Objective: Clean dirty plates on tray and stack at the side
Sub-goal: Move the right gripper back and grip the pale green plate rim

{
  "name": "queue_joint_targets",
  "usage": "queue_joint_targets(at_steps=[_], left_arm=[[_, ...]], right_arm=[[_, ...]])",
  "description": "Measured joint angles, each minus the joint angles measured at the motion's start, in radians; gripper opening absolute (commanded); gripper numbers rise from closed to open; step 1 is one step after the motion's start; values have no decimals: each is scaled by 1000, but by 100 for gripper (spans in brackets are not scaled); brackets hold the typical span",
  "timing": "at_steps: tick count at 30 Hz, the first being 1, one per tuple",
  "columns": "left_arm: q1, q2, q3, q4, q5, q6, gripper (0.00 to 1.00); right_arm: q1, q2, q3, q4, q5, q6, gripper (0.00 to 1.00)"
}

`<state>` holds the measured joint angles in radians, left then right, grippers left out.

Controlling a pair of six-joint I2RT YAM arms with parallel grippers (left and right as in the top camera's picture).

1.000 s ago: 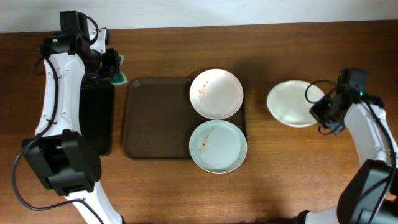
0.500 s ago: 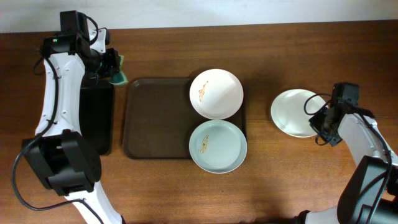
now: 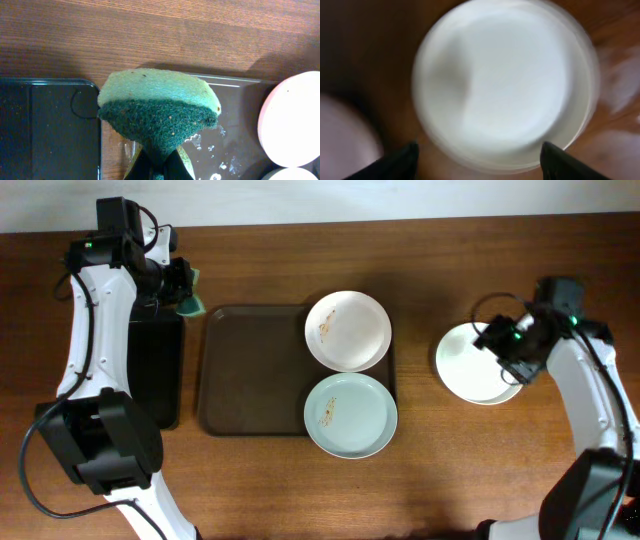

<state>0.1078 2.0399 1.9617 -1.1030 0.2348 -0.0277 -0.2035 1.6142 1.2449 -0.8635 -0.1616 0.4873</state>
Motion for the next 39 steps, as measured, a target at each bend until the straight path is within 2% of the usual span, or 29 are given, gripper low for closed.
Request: queue_joint_targets(at_steps=[2,7,11,16,21,28,31,33,34,39], left_arm=[[0,0,0,0,0,0,1],[0,0,0,0,0,0,1],[0,0,0,0,0,0,1],[0,0,0,0,0,0,1],[0,0,0,3,0,0,1],[0,0,0,3,0,0,1],[0,0,0,3,0,0,1],[0,0,0,4,0,0,1],[0,0,0,5,0,0,1],[0,0,0,6,0,0,1]], right_arm=[[88,-18,56,-81,-40,-14,65],[315,-20,37,-237,-85,19,63],[467,-3,-72,-238,-94,105,55],[565,7,-177,-167,-95,187,46],[620,10,-239,-37,-84,243,41],[624,56,-255,-18,-64,277,35],[624,68,-256,-16,-65,278,23],[624,78,-256,-10,-66,282,7],[624,80,-256,-8,-66,281,4],[624,83,-257,-2,-73,282,4]])
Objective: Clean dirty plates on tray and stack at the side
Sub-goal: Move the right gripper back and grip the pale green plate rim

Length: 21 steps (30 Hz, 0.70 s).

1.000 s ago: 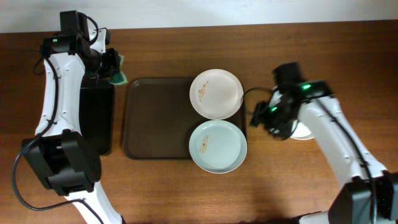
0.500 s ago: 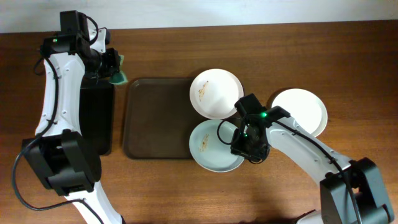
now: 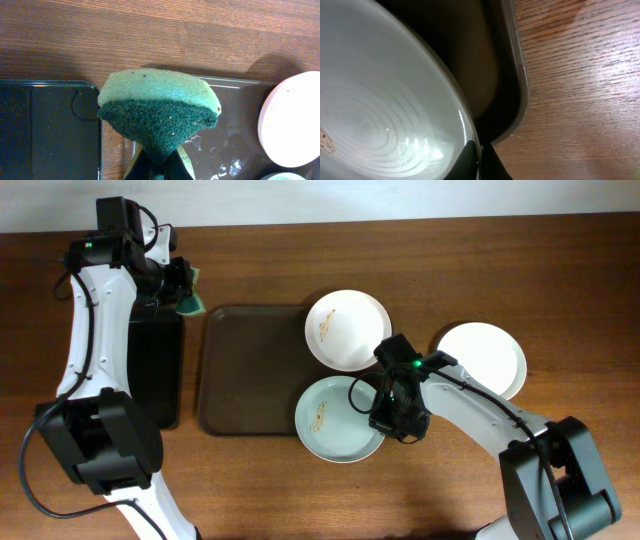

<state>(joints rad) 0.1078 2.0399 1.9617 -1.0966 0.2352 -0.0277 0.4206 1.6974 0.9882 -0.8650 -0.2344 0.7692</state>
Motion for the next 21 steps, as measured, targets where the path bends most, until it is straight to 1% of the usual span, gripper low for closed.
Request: queue_joint_targets(at_steps=[3,7,11,16,19,21], left_arm=[[0,0,0,0,0,0,1],[0,0,0,0,0,0,1],[0,0,0,0,0,0,1],[0,0,0,0,0,0,1],[0,0,0,-1,0,0,1],[0,0,0,-2,0,0,1]], right_arm=[[3,0,9,-19,0,-17,4],[63,3,85,-1,4,-40,4],[137,4,171,118,19,-43,4],[186,18,192,291,83,-35,4],[189,79,198,386,105,-22,4],[189,124,199,399,106,-16,4]])
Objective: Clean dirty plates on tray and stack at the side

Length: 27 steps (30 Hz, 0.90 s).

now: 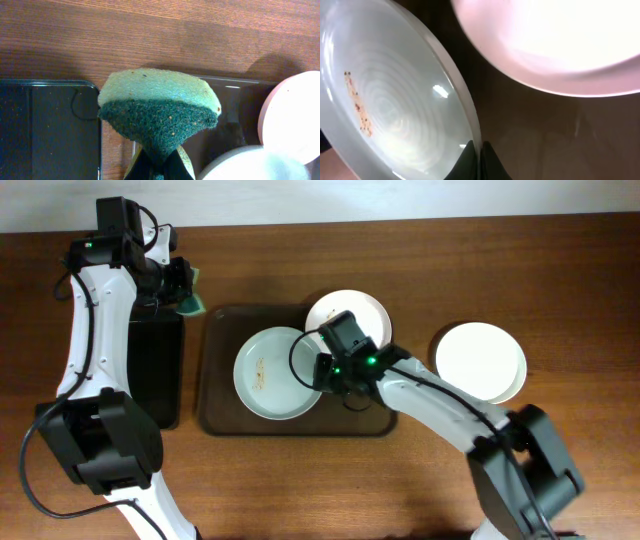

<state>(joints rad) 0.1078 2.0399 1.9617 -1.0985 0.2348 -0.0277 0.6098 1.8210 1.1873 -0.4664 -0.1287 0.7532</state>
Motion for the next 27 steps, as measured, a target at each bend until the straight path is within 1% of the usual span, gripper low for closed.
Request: queue_joint_targets(at_steps=[5,10,11,12,13,14,19,22,25,26,27], left_arm=[[0,0,0,-1,0,0,1],[0,0,0,-1,0,0,1],[0,0,0,-1,0,0,1],[0,0,0,-1,0,0,1],[0,0,0,-1,0,0,1],[0,0,0,-1,0,0,1],[0,0,0,-1,0,0,1],[0,0,0,-3,0,0,1],[0,0,0,-13,0,0,1],[0,0,0,-18,0,0,1],[0,0,0,-21,0,0,1]], right_arm=[[11,83,0,0,-30,-1,4],[40,84,14,0,-38,-23,5],[43,84,17,0,-38,-24,16],[46,84,18,1,-38,-25,30],[47,84,18,2,-39,-29,36],[47,84,18,5,-40,-28,38],[47,86,19,35,-41,-31,39],[47,88,19,42,-29,-31,36],[46,108,23,56,-18,-31,31],[44,120,26,56,-19,-30,29],[41,139,32,55,-21,-31,24]])
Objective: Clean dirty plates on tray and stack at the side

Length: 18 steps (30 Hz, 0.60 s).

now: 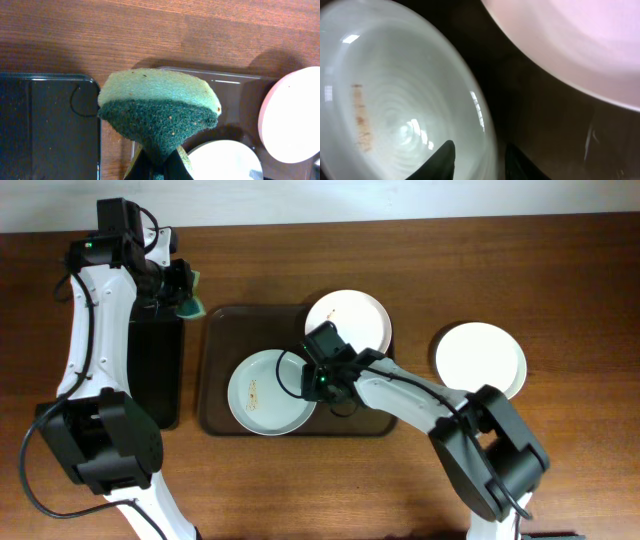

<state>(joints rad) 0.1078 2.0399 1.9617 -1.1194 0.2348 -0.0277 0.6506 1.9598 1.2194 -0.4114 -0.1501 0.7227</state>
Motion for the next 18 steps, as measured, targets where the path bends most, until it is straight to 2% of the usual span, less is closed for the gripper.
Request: queue_joint_targets(at_steps=[5,13,18], left_arm=[[-3,0,0,-38,1,0,1],[-58,0,0,-170,0,0,1],[-127,0,-30,-150,-16,0,1]], right_arm=[[-18,63,67,-17,-24,-2,5],[-21,76,80,3,-32,43,4],[-21,77,80,10,-31,60,4]])
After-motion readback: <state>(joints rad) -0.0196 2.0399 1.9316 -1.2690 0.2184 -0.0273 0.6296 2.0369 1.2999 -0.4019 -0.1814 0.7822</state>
